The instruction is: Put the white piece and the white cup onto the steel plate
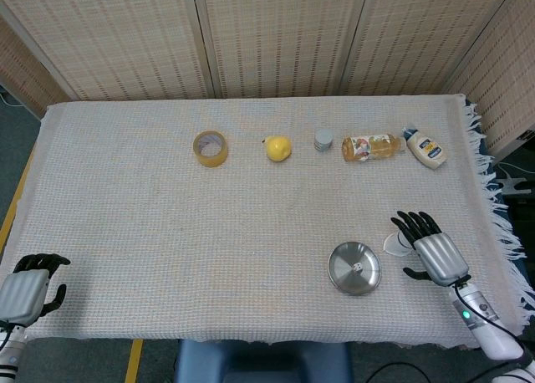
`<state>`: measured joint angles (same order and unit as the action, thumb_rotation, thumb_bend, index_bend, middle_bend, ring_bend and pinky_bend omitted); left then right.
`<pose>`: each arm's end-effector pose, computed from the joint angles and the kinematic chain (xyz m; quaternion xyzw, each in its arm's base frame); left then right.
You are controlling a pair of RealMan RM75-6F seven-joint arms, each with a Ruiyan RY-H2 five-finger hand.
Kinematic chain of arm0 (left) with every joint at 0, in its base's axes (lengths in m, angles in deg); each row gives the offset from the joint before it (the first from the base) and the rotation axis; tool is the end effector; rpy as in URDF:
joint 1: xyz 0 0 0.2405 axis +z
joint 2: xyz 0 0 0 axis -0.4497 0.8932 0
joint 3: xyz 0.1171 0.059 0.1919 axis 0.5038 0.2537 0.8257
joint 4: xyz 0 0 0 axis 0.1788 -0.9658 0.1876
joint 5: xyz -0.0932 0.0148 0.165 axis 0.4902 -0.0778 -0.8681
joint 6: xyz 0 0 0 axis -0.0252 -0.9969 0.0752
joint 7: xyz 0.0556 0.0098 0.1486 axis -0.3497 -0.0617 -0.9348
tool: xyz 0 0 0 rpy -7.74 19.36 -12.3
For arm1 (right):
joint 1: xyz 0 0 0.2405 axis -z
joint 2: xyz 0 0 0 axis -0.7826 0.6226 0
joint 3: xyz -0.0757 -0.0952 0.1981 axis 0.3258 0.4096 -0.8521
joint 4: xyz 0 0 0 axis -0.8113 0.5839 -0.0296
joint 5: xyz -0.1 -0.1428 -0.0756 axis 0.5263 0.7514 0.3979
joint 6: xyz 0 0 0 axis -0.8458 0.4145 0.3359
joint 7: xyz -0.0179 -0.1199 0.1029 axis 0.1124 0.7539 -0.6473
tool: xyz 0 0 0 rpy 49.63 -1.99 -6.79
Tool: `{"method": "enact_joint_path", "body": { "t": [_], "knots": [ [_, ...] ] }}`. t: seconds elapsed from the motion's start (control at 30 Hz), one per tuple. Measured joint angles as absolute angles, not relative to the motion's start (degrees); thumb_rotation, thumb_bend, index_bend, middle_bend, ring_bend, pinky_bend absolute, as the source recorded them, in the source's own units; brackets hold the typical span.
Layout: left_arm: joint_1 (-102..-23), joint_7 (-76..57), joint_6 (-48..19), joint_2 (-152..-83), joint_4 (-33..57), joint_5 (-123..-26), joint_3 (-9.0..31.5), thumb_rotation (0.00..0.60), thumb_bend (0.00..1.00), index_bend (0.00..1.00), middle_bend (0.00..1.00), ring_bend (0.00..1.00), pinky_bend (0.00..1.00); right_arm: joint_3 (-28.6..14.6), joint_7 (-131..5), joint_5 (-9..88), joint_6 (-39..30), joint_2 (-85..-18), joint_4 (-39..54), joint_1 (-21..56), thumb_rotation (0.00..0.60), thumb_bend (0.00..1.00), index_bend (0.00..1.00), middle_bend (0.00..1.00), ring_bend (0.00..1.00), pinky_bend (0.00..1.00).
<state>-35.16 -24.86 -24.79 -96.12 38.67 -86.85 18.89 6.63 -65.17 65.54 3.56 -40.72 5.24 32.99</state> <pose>-0.2954 0.1945 0.1461 -0.6310 -0.4228 -0.2431 0.6033 -0.2883 -0.2412 0.0996 0.7199 -0.3689 0.3283 0.4877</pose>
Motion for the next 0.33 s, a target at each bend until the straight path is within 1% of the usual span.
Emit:
{"method": "enact_joint_path", "body": {
  "t": [0.13,0.23,0.33],
  "knots": [
    [-35.2,-25.7,-24.8,-96.2,39.0,-86.8,19.0,0.6,0.47,0.29,0.23,0.16,0.15,6.2,-55.6,63.6,8.8,-37.9,-3.3,36.6,0.6,0.04,0.0,0.0,0.0,0.04],
    [-35.2,-26.2,-24.8,-96.3,39.1,-86.8,19.1,0.6,0.47,0.29,0.23,0.16,0.15,5.8,-49.5,62.8,13.2,-37.2,-5.3,39.3,0.6,0.04,0.0,0.0,0.0,0.04],
    [-35.5,-26.3,-24.5,-96.5,39.0,-86.8,19.0,0.6,0.47,0.29,0.23,0.16,0.15,5.5,-48.7,62.9,14.9,-37.0,-5.6,40.4,0.6,0.04,0.0,0.0,0.0,0.04]
  ]
}}
